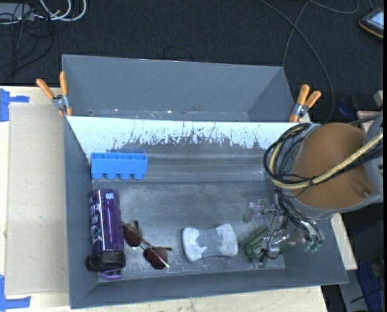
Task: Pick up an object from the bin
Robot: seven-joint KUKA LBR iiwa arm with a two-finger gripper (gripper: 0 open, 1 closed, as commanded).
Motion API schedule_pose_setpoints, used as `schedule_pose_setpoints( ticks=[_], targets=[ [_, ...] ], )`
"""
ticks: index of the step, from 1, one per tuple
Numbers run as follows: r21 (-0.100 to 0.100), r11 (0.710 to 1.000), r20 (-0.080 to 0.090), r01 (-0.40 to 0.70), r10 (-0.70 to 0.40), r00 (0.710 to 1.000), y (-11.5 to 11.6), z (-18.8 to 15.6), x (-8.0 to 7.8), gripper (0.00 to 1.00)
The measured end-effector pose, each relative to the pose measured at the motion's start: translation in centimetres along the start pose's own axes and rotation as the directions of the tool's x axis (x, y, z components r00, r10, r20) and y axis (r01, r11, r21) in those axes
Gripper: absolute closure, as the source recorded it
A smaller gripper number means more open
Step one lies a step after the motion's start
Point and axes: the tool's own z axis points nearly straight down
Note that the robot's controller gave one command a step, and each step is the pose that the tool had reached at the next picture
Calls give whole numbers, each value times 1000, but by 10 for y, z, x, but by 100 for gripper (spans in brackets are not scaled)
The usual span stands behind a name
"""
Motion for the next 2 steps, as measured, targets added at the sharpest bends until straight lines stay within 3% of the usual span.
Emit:
schedule_pose_setpoints(
  ticks=[1,2],
  targets=[
    [0,1000,0,0,0,1000,0,0,0,0],
    [0,1000,-5,-25,25,1000,-29,53,-16,0]
  ],
)
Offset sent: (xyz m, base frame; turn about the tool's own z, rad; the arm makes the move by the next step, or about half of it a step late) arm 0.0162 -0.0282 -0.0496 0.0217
